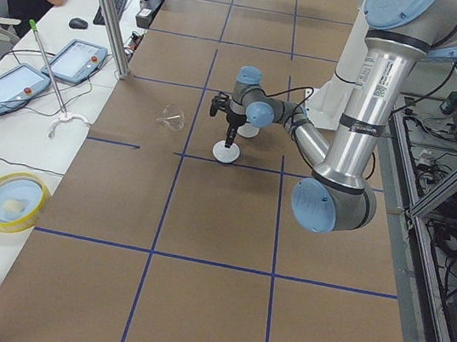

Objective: Place funnel on cup
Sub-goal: 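Move the left gripper to the clear glass funnel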

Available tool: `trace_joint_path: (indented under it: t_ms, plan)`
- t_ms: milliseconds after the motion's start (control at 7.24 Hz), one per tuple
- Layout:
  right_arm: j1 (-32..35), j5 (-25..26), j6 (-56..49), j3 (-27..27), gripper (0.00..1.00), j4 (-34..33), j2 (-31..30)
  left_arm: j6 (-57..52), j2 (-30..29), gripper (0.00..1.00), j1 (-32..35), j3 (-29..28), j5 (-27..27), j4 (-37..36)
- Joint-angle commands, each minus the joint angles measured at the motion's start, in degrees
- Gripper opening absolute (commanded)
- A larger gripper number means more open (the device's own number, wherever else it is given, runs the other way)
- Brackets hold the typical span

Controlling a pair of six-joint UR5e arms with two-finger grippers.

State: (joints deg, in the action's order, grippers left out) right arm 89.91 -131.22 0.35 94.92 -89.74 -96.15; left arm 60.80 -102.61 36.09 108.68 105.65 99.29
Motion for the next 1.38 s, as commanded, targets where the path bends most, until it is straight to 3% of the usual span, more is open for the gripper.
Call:
trace_joint_path:
  t_ms: [0,276,691,967,1243]
  plan:
    - [0.00,0.00,0.00,0.00,1.00,0.00,0.00,-0.07,-0.04,1.00,-0.05,0.04,4.09,0.29]
    - [0.00,0.00,0.00,0.00,1.00,0.00,0.00,0.97,-2.39,1.00,0.39,1.44,5.27,-0.32]
    - [0.00,0.00,0.00,0.00,1.00,0.00,0.00,20.41,-8.72,1.00,4.24,-0.03,4.66,0.29]
    - [0.00,0.00,0.00,0.00,1.00,0.00,0.00,40.53,-13.64,1.00,4.26,-5.63,-4.96,7.01]
    - [0.00,0.00,0.00,0.00,1.00,0.00,0.00,52.18,-14.10,1.00,3.99,-12.84,-12.36,16.87]
